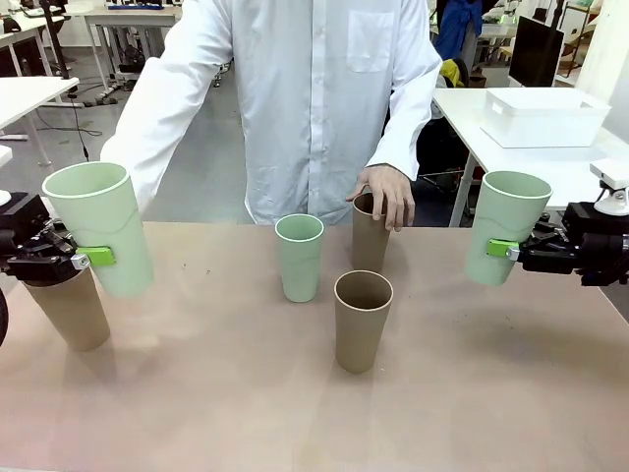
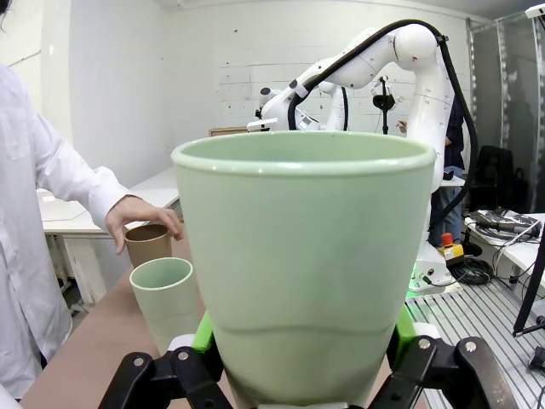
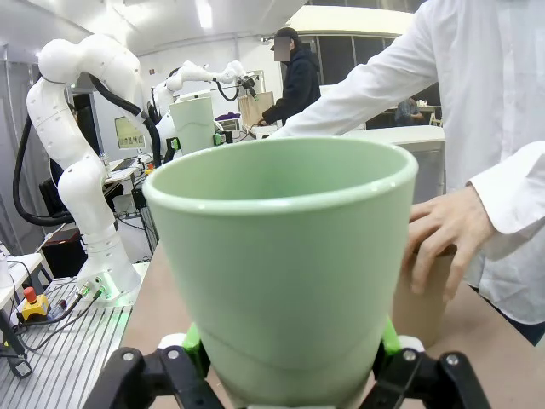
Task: Stack the cups and store them in the basket.
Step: Place the stack of Reusable plastic cups into the Pantry Basket.
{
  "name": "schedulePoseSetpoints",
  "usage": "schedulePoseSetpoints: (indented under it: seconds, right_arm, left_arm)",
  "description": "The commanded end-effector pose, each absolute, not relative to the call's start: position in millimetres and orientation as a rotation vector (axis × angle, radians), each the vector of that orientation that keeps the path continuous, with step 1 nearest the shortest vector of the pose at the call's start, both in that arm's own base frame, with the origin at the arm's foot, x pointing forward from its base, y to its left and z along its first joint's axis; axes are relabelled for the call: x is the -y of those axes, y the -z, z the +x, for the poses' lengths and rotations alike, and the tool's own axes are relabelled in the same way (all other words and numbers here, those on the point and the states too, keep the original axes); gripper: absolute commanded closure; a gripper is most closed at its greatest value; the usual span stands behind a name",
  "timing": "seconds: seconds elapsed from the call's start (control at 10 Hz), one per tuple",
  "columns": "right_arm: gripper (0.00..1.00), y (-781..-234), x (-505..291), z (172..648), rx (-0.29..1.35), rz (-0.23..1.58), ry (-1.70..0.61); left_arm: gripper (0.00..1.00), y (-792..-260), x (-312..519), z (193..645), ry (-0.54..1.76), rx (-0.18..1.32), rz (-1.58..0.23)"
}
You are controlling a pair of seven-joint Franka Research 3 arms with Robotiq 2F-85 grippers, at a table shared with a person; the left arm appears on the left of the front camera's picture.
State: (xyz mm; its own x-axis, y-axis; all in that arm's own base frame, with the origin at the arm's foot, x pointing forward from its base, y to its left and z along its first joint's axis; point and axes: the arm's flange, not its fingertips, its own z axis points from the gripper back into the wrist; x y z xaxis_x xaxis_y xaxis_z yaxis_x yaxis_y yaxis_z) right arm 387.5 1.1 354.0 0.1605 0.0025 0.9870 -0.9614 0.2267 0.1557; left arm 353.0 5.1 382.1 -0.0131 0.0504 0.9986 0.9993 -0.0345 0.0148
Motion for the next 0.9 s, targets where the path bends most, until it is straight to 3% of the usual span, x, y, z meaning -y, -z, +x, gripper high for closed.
schedulePoseSetpoints:
  seconds: [0.0, 0.8]
  right_arm:
    - [0.14, -356.3, -1.5, 387.6, 1.174, 1.098, -0.934]
    - [0.14, -356.3, -1.5, 387.6, 1.174, 1.098, -0.934]
  left_arm:
    - [0.14, -383.5, -4.9, 352.7, 1.222, 1.240, -1.268]
    - [0.14, -383.5, -4.9, 352.7, 1.222, 1.240, -1.268]
